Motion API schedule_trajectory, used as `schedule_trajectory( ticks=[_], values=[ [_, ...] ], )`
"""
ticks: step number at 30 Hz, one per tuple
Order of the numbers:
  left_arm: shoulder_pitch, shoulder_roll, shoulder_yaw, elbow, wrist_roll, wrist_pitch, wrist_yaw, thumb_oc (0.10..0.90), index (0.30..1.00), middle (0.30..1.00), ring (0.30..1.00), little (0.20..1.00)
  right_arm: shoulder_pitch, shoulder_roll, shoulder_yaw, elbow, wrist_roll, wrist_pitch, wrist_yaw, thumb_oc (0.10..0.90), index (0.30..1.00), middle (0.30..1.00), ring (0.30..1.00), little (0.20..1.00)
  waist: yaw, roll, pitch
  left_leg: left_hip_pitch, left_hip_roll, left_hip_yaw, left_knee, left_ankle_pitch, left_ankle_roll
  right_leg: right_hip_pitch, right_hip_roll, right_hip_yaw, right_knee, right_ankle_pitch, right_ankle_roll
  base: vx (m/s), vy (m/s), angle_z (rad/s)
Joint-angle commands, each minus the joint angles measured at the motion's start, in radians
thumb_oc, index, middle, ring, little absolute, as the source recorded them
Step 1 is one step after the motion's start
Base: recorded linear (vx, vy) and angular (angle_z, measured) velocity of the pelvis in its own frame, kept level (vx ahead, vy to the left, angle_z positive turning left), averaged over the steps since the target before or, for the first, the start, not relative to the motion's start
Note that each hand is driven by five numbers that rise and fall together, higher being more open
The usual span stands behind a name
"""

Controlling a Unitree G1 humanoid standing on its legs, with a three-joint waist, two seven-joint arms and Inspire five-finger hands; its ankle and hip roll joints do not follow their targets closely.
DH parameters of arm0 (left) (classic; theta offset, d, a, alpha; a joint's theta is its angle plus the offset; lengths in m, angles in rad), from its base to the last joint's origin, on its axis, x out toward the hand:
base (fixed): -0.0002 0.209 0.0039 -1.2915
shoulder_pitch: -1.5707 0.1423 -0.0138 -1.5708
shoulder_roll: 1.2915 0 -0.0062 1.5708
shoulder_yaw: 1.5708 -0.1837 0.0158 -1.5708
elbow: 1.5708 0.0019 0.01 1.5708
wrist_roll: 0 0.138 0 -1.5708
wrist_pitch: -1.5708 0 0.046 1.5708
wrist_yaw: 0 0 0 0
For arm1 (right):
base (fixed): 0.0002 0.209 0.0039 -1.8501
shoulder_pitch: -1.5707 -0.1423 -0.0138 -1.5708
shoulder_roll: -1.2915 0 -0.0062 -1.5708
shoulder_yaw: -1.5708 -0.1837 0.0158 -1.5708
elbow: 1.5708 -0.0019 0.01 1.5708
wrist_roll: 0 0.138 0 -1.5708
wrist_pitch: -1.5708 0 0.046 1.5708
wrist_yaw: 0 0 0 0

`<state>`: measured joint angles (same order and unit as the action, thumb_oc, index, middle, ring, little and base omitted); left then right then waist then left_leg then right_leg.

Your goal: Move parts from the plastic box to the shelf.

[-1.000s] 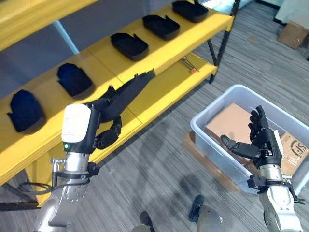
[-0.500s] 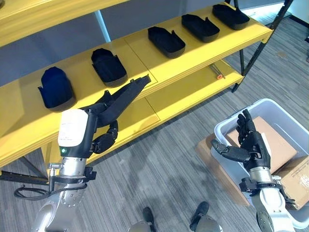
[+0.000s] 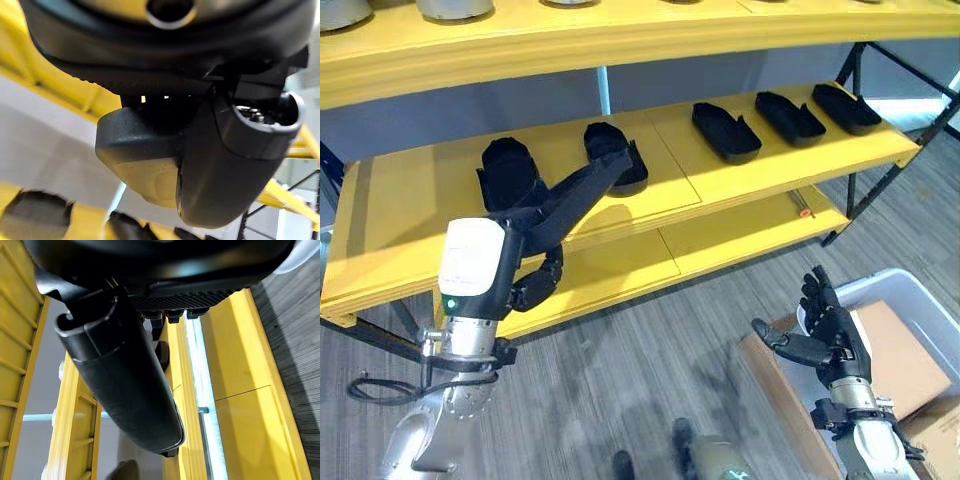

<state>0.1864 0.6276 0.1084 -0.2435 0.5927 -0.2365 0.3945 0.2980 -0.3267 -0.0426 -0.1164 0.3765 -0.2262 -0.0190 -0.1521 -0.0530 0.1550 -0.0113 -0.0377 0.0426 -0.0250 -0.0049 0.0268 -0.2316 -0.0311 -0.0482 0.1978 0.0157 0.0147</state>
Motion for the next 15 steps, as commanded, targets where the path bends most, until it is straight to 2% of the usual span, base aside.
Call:
schedule_trajectory(
  ticks=[1,3,7,9,11,13,14,15],
  values=[
    [-0.135,0.007,0.069,-0.123,-0.049,-0.051,0.048,0.400,0.300,0.300,0.300,0.300,-0.102,-0.041,-0.035,-0.104,0.042,-0.100,0.018,0.900,1.000,1.000,1.000,1.000,-0.004,0.034,-0.035,0.065,0.007,0.075,0.002,-0.085,-0.011,0.107,0.031,0.027,-0.080,-0.043,0.070,0.03,-0.106,0.02],
    [-0.114,-0.007,0.077,-0.122,-0.049,-0.048,0.048,0.400,0.300,0.300,0.300,0.300,-0.113,-0.051,-0.026,-0.102,0.038,-0.094,0.019,0.900,1.000,1.000,1.000,1.000,0.019,0.035,-0.045,0.060,0.015,0.085,0.006,-0.084,-0.019,0.128,0.026,0.014,-0.119,-0.029,0.069,0.04,-0.124,0.05],
    [-0.091,-0.026,0.091,-0.133,-0.069,-0.054,0.040,0.400,0.300,0.300,0.300,0.300,-0.113,-0.059,-0.025,-0.107,0.054,-0.089,0.025,0.900,1.000,1.000,1.000,1.000,0.031,0.038,-0.056,0.056,0.033,0.100,0.040,-0.098,-0.032,0.169,0.031,0.014,-0.171,-0.022,0.059,0.07,-0.152,0.00],
    [-0.095,-0.032,0.092,-0.131,-0.081,-0.051,0.042,0.400,0.300,0.300,0.300,0.300,-0.113,-0.063,-0.027,-0.108,0.064,-0.090,0.026,0.900,1.000,1.000,1.000,1.000,0.032,0.036,-0.045,0.041,0.044,0.104,0.091,-0.108,-0.045,0.174,0.029,0.005,-0.165,-0.031,0.050,-0.01,-0.143,0.04],
    [-0.117,-0.035,0.084,-0.130,-0.092,-0.049,0.044,0.400,0.300,0.300,0.300,0.300,-0.120,-0.081,-0.035,-0.113,0.070,-0.093,0.023,0.900,1.000,1.000,1.000,1.000,0.028,0.035,-0.011,-0.022,0.055,0.109,0.226,-0.117,-0.071,0.167,0.019,-0.015,-0.145,-0.041,0.035,-0.08,-0.150,0.13],
    [-0.128,-0.039,0.078,-0.129,-0.092,-0.050,0.046,0.400,0.300,0.300,0.300,0.300,-0.117,-0.096,-0.049,-0.113,0.065,-0.096,0.020,0.900,1.000,1.000,1.000,1.000,0.020,0.034,0.011,-0.073,0.093,0.134,0.334,-0.095,-0.106,0.160,0.005,-0.039,-0.118,-0.054,0.022,-0.10,-0.072,0.31],
    [-0.133,-0.037,0.075,-0.130,-0.093,-0.050,0.049,0.400,0.300,0.300,0.300,0.300,-0.123,-0.104,-0.050,-0.108,0.055,-0.098,0.010,0.900,1.000,1.000,1.000,1.000,0.015,0.029,0.021,-0.098,0.142,0.142,0.356,-0.070,-0.117,0.154,-0.007,-0.047,-0.094,-0.062,0.021,-0.08,-0.032,0.28],
    [-0.135,-0.037,0.075,-0.128,-0.093,-0.051,0.050,0.400,0.300,0.300,0.300,0.300,-0.126,-0.104,-0.050,-0.107,0.053,-0.098,0.008,0.900,1.000,1.000,1.000,1.000,0.015,0.030,0.023,-0.103,0.145,0.141,0.364,-0.071,-0.120,0.149,-0.005,-0.047,-0.086,-0.066,0.019,-0.03,0.032,0.23]
  ],
)
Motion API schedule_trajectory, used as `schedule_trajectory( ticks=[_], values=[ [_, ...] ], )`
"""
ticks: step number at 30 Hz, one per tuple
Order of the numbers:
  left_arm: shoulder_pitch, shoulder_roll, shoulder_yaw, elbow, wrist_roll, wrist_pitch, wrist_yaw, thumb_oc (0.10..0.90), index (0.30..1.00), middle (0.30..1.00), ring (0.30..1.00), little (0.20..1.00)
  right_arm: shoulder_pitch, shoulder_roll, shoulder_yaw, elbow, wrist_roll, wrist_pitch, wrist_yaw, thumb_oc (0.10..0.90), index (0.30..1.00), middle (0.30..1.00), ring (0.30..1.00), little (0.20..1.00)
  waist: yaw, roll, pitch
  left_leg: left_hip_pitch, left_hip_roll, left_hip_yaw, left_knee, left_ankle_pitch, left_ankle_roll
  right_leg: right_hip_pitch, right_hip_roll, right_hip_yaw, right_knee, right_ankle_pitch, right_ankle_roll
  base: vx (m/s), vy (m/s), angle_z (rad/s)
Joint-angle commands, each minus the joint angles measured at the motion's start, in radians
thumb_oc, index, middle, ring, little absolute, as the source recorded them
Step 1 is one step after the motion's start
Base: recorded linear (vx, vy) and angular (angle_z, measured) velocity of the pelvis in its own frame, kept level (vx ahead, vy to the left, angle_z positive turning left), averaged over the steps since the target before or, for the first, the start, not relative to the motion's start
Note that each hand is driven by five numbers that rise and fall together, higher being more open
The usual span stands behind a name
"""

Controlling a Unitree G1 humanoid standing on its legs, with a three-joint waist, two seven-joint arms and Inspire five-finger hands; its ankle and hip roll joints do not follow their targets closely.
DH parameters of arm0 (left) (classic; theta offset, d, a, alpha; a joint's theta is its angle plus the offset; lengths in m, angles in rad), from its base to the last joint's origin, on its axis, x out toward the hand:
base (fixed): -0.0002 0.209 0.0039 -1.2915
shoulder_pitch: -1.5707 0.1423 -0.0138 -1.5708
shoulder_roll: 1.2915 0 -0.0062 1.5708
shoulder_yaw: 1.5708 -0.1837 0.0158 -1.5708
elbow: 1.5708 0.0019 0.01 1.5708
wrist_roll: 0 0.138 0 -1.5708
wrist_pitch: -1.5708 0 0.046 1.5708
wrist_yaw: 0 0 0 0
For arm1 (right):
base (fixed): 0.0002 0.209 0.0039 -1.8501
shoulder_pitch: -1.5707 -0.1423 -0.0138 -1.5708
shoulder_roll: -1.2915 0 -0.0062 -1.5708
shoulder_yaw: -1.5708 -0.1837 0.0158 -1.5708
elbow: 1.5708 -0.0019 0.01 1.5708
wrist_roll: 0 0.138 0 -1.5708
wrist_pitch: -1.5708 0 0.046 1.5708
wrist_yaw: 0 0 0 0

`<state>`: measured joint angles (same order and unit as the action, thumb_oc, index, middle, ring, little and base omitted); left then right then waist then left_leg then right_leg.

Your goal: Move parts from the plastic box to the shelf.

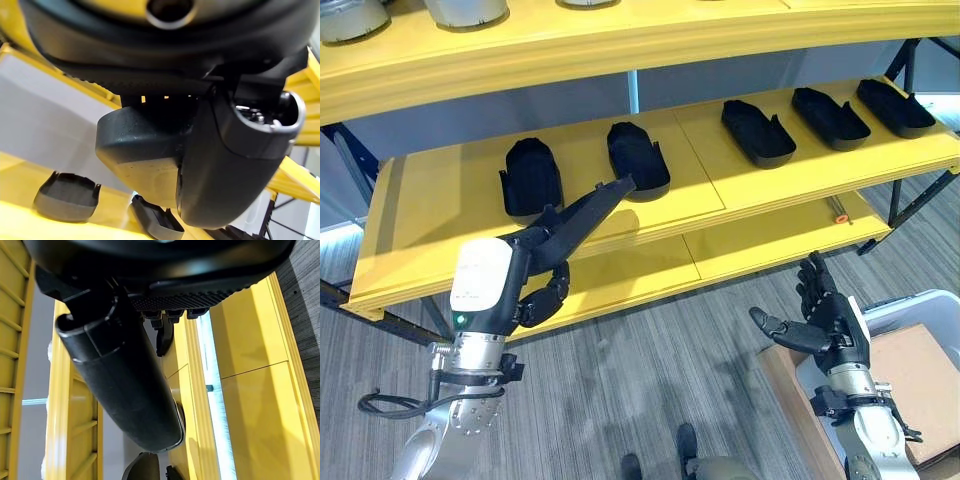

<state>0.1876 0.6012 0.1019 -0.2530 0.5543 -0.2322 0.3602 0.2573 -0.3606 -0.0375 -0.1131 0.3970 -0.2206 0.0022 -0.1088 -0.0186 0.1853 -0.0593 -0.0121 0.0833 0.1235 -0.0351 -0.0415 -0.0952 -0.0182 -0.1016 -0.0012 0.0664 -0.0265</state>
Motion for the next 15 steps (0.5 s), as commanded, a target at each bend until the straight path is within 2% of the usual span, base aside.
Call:
schedule_trajectory(
  ticks=[1,2,3,4,6,7,9,11,12,15],
  values=[
    [-0.133,-0.006,0.087,-0.122,-0.051,-0.058,0.092,0.400,0.300,0.300,0.300,0.300,-0.099,-0.074,-0.049,-0.107,0.029,-0.106,-0.021,0.900,1.000,1.000,1.000,1.000,-0.024,-0.002,-0.001,-0.057,0.153,0.081,0.206,-0.040,-0.051,0.003,-0.022,0.011,0.140,-0.134,0.062,-0.01,0.068,0.21],
    [-0.122,0.001,0.103,-0.122,-0.044,-0.055,0.113,0.400,0.300,0.300,0.300,0.300,-0.109,-0.074,-0.040,-0.103,0.032,-0.108,-0.027,0.900,1.000,1.000,1.000,1.000,-0.022,-0.003,-0.003,-0.049,0.227,0.055,0.153,0.001,-0.045,-0.039,-0.037,0.024,0.194,-0.153,0.062,0.00,0.069,0.17],
    [-0.120,0.001,0.104,-0.123,-0.044,-0.055,0.113,0.400,0.300,0.300,0.300,0.300,-0.109,-0.074,-0.039,-0.103,0.032,-0.108,-0.026,0.900,1.000,1.000,1.000,1.000,-0.022,-0.004,-0.005,-0.047,0.227,0.056,0.146,0.006,-0.046,-0.044,-0.036,0.025,0.198,-0.155,0.060,-0.03,0.116,-0.09],
    [-0.114,0.001,0.110,-0.127,-0.042,-0.049,0.134,0.400,0.300,0.300,0.300,0.300,-0.103,-0.070,-0.027,-0.104,0.045,-0.112,-0.029,0.900,1.000,1.000,1.000,1.000,-0.025,0.008,-0.003,-0.028,0.315,0.059,0.077,0.090,-0.057,-0.082,-0.043,0.014,0.251,-0.174,0.065,-0.06,0.117,-0.26],
    [-0.126,0.004,0.099,-0.125,-0.051,-0.043,0.145,0.400,0.300,0.300,0.300,0.300,-0.108,-0.072,-0.008,-0.100,0.052,-0.121,-0.048,0.900,1.000,1.000,1.000,1.000,-0.023,0.017,0.005,-0.015,0.385,0.032,-0.035,0.180,-0.068,-0.155,-0.053,0.013,0.358,-0.212,0.069,-0.06,0.127,-0.16],
    [-0.127,0.004,0.098,-0.124,-0.051,-0.043,0.146,0.400,0.300,0.300,0.300,0.300,-0.109,-0.073,-0.007,-0.099,0.051,-0.121,-0.049,0.900,1.000,1.000,1.000,1.000,-0.024,0.016,0.004,-0.012,0.384,0.032,-0.048,0.188,-0.070,-0.161,-0.054,0.012,0.369,-0.217,0.068,0.01,0.090,-0.03],
    [-0.124,0.004,0.089,-0.125,-0.043,-0.040,0.151,0.400,0.300,0.300,0.300,0.300,-0.103,-0.074,-0.004,-0.099,0.052,-0.123,-0.056,0.900,1.000,1.000,1.000,1.000,-0.027,0.027,0.009,0.005,0.424,0.037,-0.123,0.234,-0.091,-0.184,-0.069,0.011,0.439,-0.254,0.075,0.00,0.142,0.03],
    [-0.131,0.003,0.071,-0.128,-0.045,-0.038,0.155,0.400,0.300,0.300,0.300,0.300,-0.102,-0.076,-0.011,-0.104,0.052,-0.131,-0.075,0.900,1.000,1.000,1.000,1.000,-0.029,0.042,0.025,-0.015,0.451,0.102,-0.161,0.272,-0.119,-0.201,-0.095,-0.012,0.492,-0.281,0.087,-0.03,0.256,0.16],
    [-0.118,0.005,0.063,-0.132,-0.038,-0.045,0.161,0.400,0.300,0.300,0.300,0.300,-0.089,-0.077,-0.012,-0.110,0.060,-0.135,-0.076,0.900,1.000,1.000,1.000,1.000,-0.025,0.058,0.032,-0.017,0.459,0.103,-0.173,0.261,-0.133,-0.202,-0.111,-0.002,0.526,-0.297,0.103,0.04,0.322,0.37],
    [-0.093,0.013,0.067,-0.126,-0.018,-0.037,0.167,0.400,0.300,0.300,0.300,0.300,-0.085,-0.074,0.005,-0.112,0.052,-0.134,-0.073,0.900,1.000,1.000,1.000,1.000,-0.009,0.067,0.036,-0.016,0.450,0.075,-0.134,0.223,-0.141,-0.195,-0.126,0.024,0.531,-0.296,0.115,0.07,0.250,0.25]
  ],
)
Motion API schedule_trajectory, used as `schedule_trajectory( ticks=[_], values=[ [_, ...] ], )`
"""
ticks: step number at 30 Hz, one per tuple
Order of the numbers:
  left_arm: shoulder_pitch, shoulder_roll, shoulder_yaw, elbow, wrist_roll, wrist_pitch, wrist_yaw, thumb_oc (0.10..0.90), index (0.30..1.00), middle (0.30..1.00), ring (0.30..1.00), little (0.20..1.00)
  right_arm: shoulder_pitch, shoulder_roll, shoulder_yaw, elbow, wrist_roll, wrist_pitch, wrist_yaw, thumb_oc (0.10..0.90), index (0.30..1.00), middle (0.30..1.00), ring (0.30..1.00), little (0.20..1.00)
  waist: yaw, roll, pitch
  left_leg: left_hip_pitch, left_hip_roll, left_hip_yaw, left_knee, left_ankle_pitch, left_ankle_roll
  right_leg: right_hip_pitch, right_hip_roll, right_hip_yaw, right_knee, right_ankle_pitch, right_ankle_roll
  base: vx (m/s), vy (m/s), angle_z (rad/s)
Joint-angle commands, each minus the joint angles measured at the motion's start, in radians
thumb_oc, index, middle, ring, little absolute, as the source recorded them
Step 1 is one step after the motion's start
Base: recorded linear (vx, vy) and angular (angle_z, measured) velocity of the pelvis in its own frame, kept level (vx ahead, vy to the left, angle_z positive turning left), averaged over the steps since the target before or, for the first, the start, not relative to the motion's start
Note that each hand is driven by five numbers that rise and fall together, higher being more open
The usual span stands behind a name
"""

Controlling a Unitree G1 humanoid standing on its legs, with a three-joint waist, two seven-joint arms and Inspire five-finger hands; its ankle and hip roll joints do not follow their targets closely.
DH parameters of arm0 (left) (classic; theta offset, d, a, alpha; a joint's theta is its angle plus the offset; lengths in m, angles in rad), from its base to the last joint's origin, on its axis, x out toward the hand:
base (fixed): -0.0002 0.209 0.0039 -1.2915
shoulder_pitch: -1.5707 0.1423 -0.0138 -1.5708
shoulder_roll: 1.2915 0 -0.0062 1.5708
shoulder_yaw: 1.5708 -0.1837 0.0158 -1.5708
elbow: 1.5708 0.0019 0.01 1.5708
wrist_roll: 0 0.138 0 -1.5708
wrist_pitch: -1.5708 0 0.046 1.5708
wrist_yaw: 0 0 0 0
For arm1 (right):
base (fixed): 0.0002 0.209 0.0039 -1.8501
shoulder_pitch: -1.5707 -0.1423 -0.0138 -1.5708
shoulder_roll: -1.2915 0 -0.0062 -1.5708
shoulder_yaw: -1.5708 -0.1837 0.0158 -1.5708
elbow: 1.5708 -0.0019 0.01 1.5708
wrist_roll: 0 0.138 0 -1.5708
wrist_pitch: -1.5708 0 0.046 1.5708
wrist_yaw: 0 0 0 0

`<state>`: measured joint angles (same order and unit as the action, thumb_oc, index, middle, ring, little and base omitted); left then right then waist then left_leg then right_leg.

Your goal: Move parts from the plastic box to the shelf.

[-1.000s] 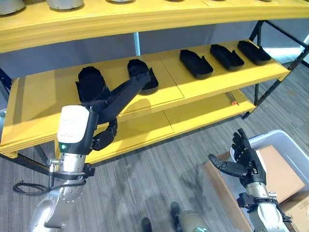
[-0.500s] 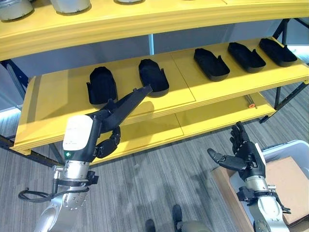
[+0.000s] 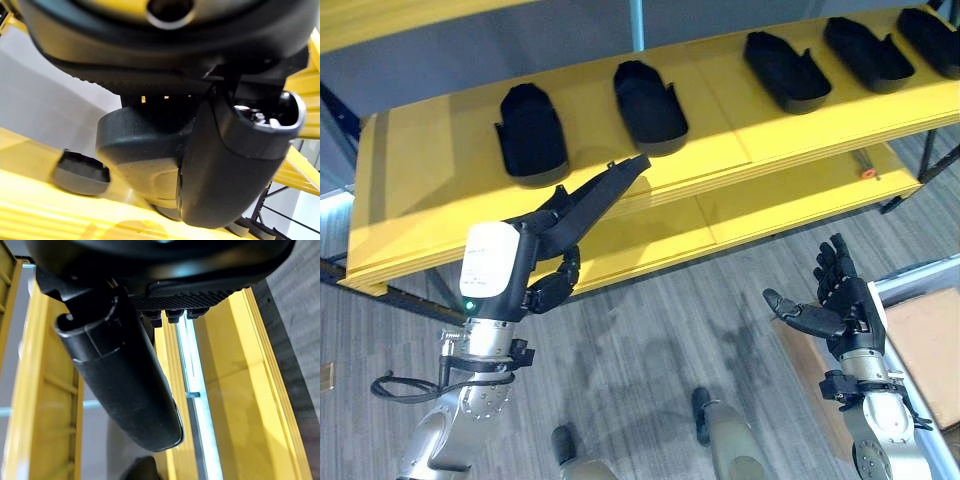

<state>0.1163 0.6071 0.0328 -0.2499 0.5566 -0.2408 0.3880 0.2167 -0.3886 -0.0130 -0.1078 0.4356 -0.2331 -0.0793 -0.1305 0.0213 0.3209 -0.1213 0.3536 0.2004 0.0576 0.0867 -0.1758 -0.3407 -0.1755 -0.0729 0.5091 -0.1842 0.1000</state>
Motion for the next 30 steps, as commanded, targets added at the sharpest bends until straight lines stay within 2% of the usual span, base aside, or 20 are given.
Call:
schedule_trajectory(
  ticks=[1,3,4,9,14,17,23,26,30],
  values=[
    [-0.019,0.012,0.139,-0.127,-0.018,-0.026,0.140,0.400,0.300,0.300,0.300,0.300,-0.038,-0.043,-0.023,-0.117,0.011,-0.121,0.010,0.900,1.000,1.000,1.000,1.000,0.015,0.028,-0.098,0.040,0.082,-0.040,-0.055,0.093,-0.010,0.055,0.023,-0.009,0.021,-0.043,-0.008,0.03,0.113,0.04],
    [-0.016,0.021,0.147,-0.129,-0.016,-0.028,0.140,0.400,0.300,0.300,0.300,0.300,-0.033,-0.039,-0.029,-0.116,0.004,-0.121,0.011,0.900,1.000,1.000,1.000,1.000,0.015,0.025,-0.097,0.027,0.073,-0.044,-0.029,0.076,-0.011,0.066,0.010,-0.017,0.013,-0.040,-0.003,0.05,0.164,0.14],
    [-0.018,0.028,0.151,-0.135,-0.018,-0.029,0.144,0.400,0.300,0.300,0.300,0.300,-0.031,-0.036,-0.030,-0.116,-0.007,-0.116,0.008,0.900,1.000,1.000,1.000,1.000,0.016,0.020,-0.098,0.016,0.048,-0.060,0.014,0.037,-0.006,0.089,-0.004,-0.007,-0.020,-0.020,0.006,0.10,0.267,0.29],
    [-0.021,0.039,0.176,-0.138,-0.027,-0.027,0.154,0.400,0.300,0.300,0.300,0.300,-0.014,-0.016,-0.049,-0.118,-0.015,-0.107,0.011,0.900,1.000,1.000,1.000,1.000,0.015,0.005,-0.100,0.006,-0.013,-0.071,0.104,-0.063,0.013,0.167,-0.063,0.006,-0.126,0.036,0.043,0.08,0.249,0.11],
    [-0.030,0.041,0.192,-0.141,-0.041,-0.029,0.161,0.400,0.300,0.300,0.300,0.300,-0.005,0.004,-0.070,-0.113,-0.022,-0.100,0.007,0.900,1.000,1.000,1.000,1.000,0.014,-0.017,-0.116,-0.038,-0.077,-0.083,0.212,-0.150,0.034,0.238,-0.128,-0.002,-0.224,0.079,0.071,0.07,0.216,0.01],
    [-0.020,0.032,0.228,-0.141,-0.052,-0.029,0.180,0.400,0.300,0.300,0.300,0.300,-0.011,0.017,-0.083,-0.104,-0.025,-0.096,0.001,0.900,1.000,1.000,1.000,1.000,0.027,-0.036,-0.131,-0.058,-0.100,-0.082,0.277,-0.198,0.049,0.265,-0.157,-0.002,-0.268,0.101,0.085,0.06,0.182,0.04],
    [-0.003,0.024,0.268,-0.123,-0.049,-0.006,0.203,0.400,0.300,0.300,0.300,0.300,-0.023,0.027,-0.085,-0.090,-0.028,-0.086,-0.003,0.900,1.000,1.000,1.000,1.000,0.049,-0.071,-0.151,-0.058,-0.117,-0.069,0.321,-0.247,0.072,0.303,-0.177,-0.004,-0.320,0.143,0.104,0.04,0.084,0.01],
    [-0.015,0.035,0.281,-0.085,-0.014,0.026,0.215,0.400,0.300,0.300,0.300,0.300,-0.025,0.033,-0.090,-0.080,-0.027,-0.078,-0.002,0.900,1.000,1.000,1.000,1.000,0.059,-0.090,-0.162,-0.052,-0.119,-0.063,0.328,-0.258,0.075,0.319,-0.177,-0.010,-0.330,0.141,0.108,0.04,0.031,-0.06],
    [-0.052,0.052,0.272,-0.043,0.009,0.049,0.227,0.400,0.300,0.300,0.300,0.300,-0.030,0.032,-0.087,-0.072,-0.025,-0.074,-0.001,0.900,1.000,1.000,1.000,1.000,0.058,-0.099,-0.167,-0.051,-0.111,-0.064,0.336,-0.260,0.071,0.323,-0.170,-0.010,-0.325,0.131,0.105,0.01,-0.003,-0.01]
  ],
)
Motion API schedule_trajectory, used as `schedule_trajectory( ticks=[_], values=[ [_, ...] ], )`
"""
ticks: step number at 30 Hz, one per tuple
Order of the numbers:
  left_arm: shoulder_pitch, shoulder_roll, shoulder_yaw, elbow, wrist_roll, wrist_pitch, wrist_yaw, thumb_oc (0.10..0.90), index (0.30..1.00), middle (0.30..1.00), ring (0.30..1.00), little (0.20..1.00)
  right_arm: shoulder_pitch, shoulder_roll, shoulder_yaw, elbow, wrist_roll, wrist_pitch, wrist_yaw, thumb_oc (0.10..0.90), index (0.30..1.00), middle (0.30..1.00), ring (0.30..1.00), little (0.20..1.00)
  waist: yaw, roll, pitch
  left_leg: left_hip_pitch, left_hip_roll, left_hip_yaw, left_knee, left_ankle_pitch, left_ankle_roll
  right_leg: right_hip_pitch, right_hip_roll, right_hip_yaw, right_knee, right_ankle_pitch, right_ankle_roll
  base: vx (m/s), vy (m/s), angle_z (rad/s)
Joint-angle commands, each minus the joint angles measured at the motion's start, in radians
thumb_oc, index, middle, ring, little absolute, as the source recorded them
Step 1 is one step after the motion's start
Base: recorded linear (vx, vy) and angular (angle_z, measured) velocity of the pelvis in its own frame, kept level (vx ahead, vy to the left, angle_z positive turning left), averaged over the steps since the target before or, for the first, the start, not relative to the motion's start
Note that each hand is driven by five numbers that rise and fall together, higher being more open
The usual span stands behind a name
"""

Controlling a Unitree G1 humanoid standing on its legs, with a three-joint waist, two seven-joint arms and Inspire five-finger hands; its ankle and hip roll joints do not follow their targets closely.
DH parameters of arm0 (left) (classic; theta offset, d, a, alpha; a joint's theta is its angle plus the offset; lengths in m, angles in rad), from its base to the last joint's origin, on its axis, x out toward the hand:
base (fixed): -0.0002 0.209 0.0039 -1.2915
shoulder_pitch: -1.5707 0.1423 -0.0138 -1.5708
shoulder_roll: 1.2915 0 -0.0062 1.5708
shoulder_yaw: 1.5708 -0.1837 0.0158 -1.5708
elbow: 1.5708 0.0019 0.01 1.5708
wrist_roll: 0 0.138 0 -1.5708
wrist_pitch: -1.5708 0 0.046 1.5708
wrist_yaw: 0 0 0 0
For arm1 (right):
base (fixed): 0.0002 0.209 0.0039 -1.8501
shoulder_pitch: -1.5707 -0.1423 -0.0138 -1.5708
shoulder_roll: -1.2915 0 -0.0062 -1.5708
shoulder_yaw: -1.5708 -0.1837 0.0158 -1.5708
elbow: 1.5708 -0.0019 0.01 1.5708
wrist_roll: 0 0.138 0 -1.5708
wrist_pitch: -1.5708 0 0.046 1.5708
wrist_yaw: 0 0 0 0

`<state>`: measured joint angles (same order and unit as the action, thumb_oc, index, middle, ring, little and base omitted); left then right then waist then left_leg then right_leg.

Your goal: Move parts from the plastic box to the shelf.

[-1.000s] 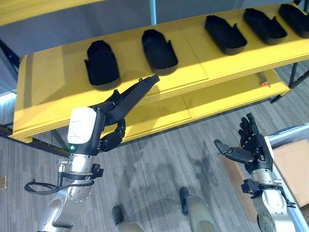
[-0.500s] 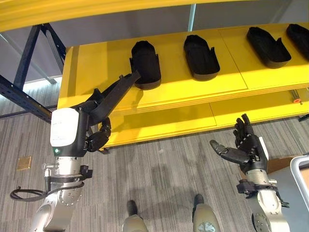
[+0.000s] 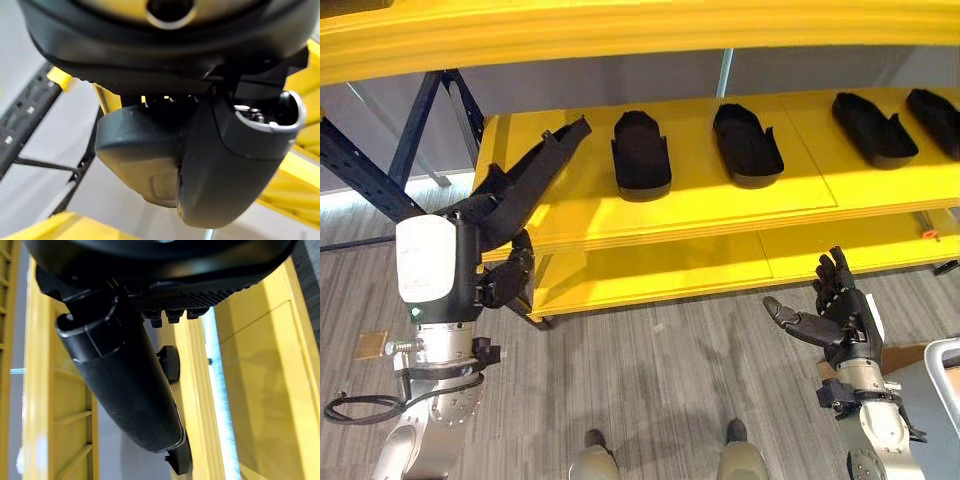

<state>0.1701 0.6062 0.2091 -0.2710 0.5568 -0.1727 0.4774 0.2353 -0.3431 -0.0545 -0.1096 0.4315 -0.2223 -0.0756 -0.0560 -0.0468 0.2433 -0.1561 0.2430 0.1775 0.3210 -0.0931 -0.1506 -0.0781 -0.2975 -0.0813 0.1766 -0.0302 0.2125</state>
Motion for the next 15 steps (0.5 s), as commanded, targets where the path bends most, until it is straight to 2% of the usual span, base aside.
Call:
schedule_trajectory(
  ticks=[1,5,9,15],
  values=[
    [-0.124,0.062,0.091,-0.004,0.019,-0.007,0.140,0.400,0.300,0.300,0.300,0.300,-0.049,-0.016,-0.044,-0.068,-0.018,-0.084,-0.002,0.900,1.000,1.000,1.000,1.000,-0.018,-0.033,-0.091,-0.017,0.005,-0.041,0.080,-0.081,0.042,0.060,-0.044,-0.002,0.012,-0.035,-0.011,0.01,-0.035,-0.02],
    [-0.226,0.096,0.042,0.071,0.049,0.041,0.144,0.400,0.300,0.300,0.300,0.300,-0.065,-0.023,-0.035,-0.059,-0.012,-0.077,0.002,0.900,1.000,1.000,1.000,1.000,-0.030,-0.032,-0.078,-0.046,0.038,-0.055,0.150,-0.099,0.025,0.030,-0.022,0.005,0.098,-0.086,-0.027,-0.03,-0.045,-0.01],
    [-0.355,0.125,-0.008,0.147,0.081,0.086,0.159,0.400,0.300,0.300,0.300,0.300,-0.083,-0.038,-0.020,-0.057,-0.008,-0.064,0.008,0.900,1.000,1.000,1.000,1.000,-0.051,-0.022,-0.051,-0.095,0.068,-0.074,0.239,-0.125,0.012,-0.050,-0.006,0.026,0.246,-0.145,-0.043,-0.08,-0.027,-0.03],
    [-0.514,0.169,-0.060,0.284,0.088,0.159,0.166,0.400,0.300,0.300,0.300,0.300,-0.094,-0.051,0.001,-0.066,0.007,-0.047,0.023,0.900,1.000,1.000,1.000,1.000,-0.081,0.000,-0.039,-0.188,0.090,-0.108,0.351,-0.155,0.013,-0.171,0.004,0.053,0.411,-0.216,-0.064,-0.07,-0.024,-0.04]
  ],
)
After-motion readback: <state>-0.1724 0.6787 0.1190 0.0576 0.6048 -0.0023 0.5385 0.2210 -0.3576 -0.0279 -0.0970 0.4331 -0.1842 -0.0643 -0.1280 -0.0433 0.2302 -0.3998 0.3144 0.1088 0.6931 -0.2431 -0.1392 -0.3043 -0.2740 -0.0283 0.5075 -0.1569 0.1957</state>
